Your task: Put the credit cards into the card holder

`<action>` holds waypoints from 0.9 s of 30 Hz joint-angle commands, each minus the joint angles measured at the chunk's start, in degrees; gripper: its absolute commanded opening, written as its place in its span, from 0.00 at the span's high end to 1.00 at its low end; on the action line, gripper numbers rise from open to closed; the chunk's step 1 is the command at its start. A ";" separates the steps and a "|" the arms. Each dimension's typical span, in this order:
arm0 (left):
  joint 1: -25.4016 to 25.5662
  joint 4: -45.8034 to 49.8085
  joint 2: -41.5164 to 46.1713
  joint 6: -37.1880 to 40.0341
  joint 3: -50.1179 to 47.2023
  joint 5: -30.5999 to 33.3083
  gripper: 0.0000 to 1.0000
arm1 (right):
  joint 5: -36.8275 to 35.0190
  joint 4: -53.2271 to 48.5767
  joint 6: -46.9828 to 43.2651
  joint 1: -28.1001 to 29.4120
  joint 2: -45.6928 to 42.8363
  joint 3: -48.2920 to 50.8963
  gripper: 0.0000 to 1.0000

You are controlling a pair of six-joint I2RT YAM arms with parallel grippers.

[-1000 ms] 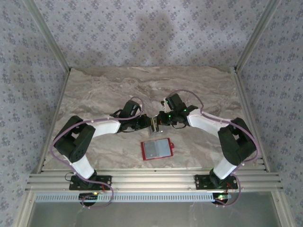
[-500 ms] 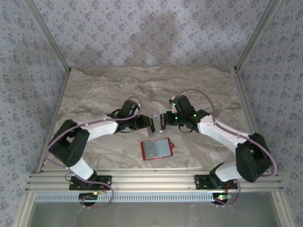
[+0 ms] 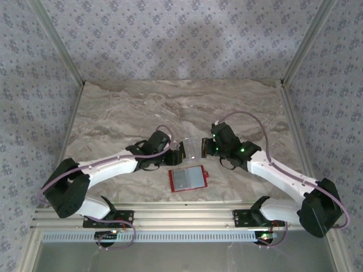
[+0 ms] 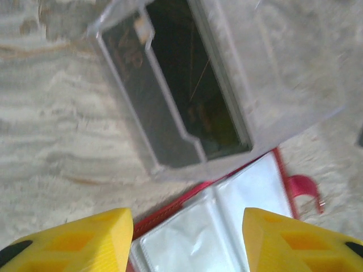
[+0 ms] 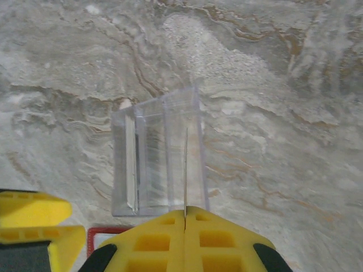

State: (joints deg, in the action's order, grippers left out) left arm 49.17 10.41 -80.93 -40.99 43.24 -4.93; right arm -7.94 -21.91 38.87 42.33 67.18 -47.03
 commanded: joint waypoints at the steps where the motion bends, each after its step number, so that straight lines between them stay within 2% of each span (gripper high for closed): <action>1: 3.80 5.02 2.26 1.80 -1.44 7.65 0.43 | -11.30 -4.99 3.52 3.68 -0.91 -0.07 1.00; 8: 9.81 8.65 1.93 1.36 -2.24 14.78 0.38 | -20.14 -8.14 6.58 9.39 0.21 -1.04 1.00; 16: 12.48 7.50 -0.77 1.00 -1.61 16.29 0.34 | -25.86 -9.63 8.81 14.33 2.73 -2.81 1.00; 19: 13.17 7.34 -2.49 0.91 -0.59 16.70 0.34 | -24.51 -8.54 8.37 14.95 3.34 -2.59 1.00; 27: 14.11 7.47 -4.94 0.21 -0.26 17.89 0.39 | -13.58 -1.85 3.82 14.83 0.12 1.80 1.00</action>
State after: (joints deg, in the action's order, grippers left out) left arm 62.67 16.93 -85.32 -40.14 41.58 11.55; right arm -25.32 -25.65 44.49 57.04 69.43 -46.59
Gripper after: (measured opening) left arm 0.616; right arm 0.067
